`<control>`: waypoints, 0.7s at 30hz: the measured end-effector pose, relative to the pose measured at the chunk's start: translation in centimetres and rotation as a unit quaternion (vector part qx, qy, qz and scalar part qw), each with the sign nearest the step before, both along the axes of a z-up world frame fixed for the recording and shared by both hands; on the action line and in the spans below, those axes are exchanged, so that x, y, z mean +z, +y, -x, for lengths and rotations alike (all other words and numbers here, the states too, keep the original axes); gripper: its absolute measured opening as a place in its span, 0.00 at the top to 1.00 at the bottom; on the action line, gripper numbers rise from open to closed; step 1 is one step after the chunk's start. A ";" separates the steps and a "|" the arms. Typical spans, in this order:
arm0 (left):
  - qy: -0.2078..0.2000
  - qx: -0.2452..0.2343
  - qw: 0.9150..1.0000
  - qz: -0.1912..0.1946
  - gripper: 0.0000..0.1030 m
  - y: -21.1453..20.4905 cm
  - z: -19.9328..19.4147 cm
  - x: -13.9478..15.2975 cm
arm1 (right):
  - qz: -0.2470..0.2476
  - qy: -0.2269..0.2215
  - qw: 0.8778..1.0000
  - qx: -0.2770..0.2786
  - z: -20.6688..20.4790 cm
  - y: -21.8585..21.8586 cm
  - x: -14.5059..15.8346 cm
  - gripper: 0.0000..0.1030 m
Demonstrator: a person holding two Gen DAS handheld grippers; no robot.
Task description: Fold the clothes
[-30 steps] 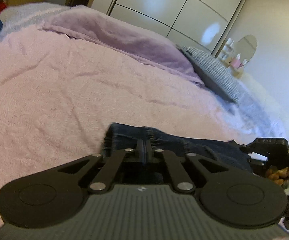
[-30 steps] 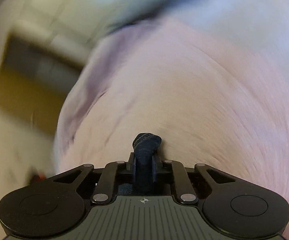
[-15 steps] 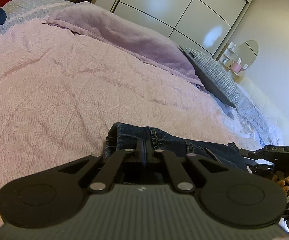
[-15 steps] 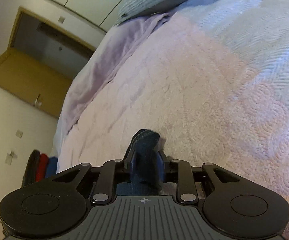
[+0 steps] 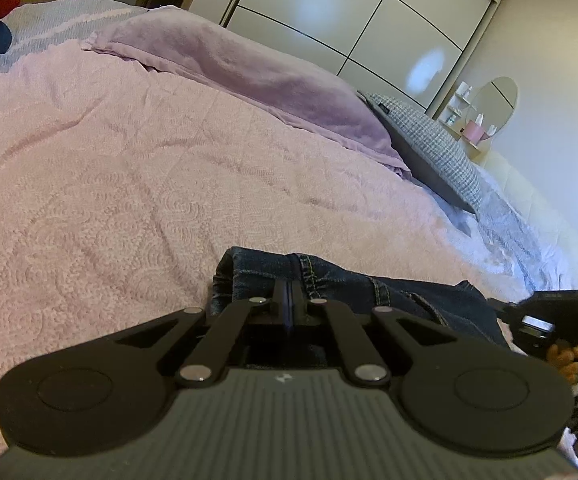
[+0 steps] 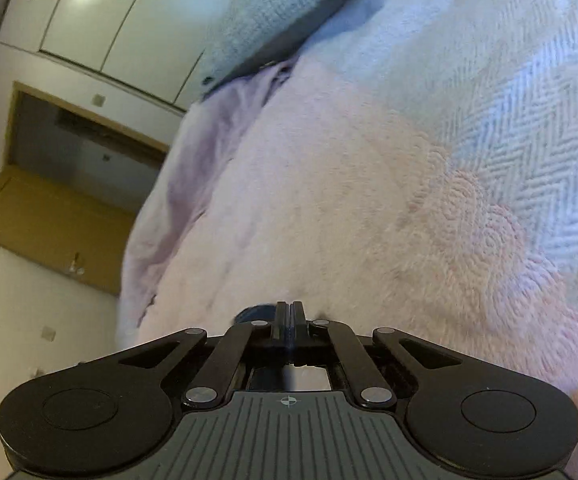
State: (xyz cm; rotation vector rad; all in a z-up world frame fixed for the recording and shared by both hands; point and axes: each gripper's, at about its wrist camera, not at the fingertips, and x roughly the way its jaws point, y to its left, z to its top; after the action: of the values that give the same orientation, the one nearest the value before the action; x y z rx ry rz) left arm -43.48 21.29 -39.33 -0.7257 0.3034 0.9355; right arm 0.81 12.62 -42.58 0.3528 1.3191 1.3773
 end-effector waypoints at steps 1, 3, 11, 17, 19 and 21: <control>0.000 0.000 1.000 -0.001 0.97 -0.1 0.0 0.0 | -0.004 0.006 1.000 0.008 0.2 -0.2 0.2 0.78; 0.000 0.000 1.000 -0.002 0.97 -0.1 0.0 0.0 | -0.013 0.013 1.000 0.022 0.6 -0.4 0.6 0.45; -0.002 0.001 1.000 0.000 0.97 0.0 0.2 -0.1 | 0.028 -0.106 0.991 0.078 2.8 5.4 2.6 0.84; -0.004 0.002 1.000 0.000 0.97 0.1 0.1 -0.2 | 0.041 -0.145 0.981 0.123 2.8 6.5 2.3 0.81; -0.004 0.002 1.000 0.000 0.97 0.0 0.1 -0.2 | 0.038 -0.163 0.977 0.134 2.8 6.6 2.6 0.81; -0.003 0.003 1.000 -0.001 0.97 0.0 0.1 -0.2 | 0.039 -0.190 0.971 0.141 3.3 7.0 3.1 0.82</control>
State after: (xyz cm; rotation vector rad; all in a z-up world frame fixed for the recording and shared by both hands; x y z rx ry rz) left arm -43.60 21.30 -39.54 -0.7281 0.2948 0.9384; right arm -2.46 19.62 -39.43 -0.1567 1.1248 1.5325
